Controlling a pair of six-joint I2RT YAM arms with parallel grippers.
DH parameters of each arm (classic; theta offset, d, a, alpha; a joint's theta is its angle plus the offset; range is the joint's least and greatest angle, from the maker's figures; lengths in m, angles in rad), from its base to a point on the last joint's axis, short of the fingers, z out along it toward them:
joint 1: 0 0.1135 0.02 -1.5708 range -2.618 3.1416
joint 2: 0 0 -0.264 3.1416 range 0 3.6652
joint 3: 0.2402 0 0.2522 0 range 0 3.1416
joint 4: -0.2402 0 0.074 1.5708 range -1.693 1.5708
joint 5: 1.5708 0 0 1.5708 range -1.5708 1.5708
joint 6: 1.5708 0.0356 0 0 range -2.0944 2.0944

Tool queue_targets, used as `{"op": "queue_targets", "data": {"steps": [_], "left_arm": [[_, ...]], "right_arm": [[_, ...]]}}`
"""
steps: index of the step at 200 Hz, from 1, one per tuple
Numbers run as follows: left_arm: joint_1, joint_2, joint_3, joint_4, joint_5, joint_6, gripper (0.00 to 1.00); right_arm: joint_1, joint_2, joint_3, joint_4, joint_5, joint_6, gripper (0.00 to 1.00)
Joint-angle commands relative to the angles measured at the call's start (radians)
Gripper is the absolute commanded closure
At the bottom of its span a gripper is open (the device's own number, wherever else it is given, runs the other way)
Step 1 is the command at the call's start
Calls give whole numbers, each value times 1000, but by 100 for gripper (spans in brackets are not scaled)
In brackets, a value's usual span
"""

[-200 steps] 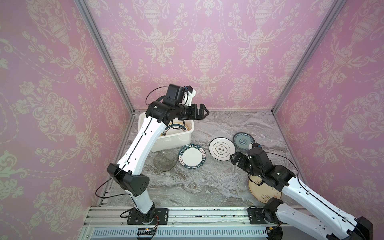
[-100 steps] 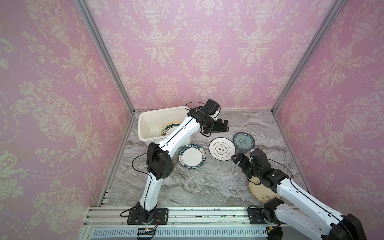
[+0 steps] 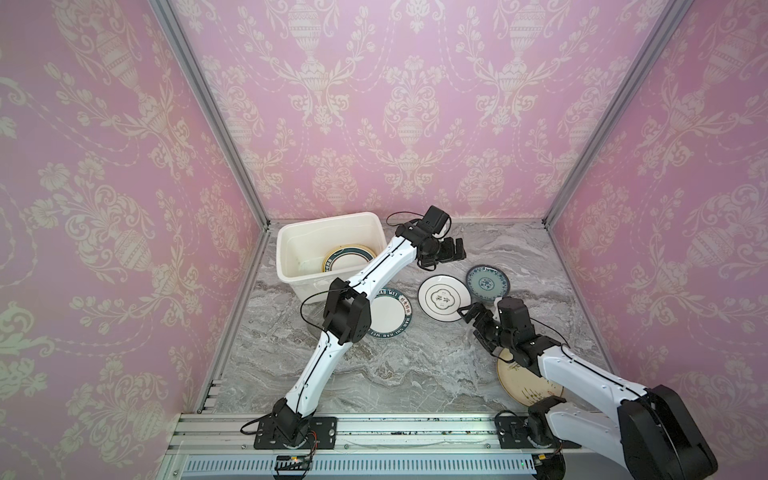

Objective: Place the plates into the plastic bin on the countertop

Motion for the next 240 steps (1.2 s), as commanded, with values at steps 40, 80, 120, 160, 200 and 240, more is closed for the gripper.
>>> {"op": "queue_targets", "data": {"steps": [40, 80, 120, 160, 200, 240], "left_arm": [[39, 117, 48, 133, 53, -109, 1], [58, 165, 48, 163, 58, -110, 1], [75, 215, 53, 205, 84, -110, 2], [81, 252, 53, 216, 122, -106, 4], [83, 255, 50, 183, 159, -82, 7], [76, 222, -2, 166, 193, -75, 14]], "right_arm": [[-13, 130, -14, 206, -104, 18, 0], [-27, 175, -12, 263, -121, 15, 0], [-47, 206, -11, 289, -146, 17, 0], [-79, 212, -16, 276, -137, 4, 0], [-115, 269, 6, 298, -162, -10, 0], [-136, 371, 14, 414, -207, 18, 4]]}}
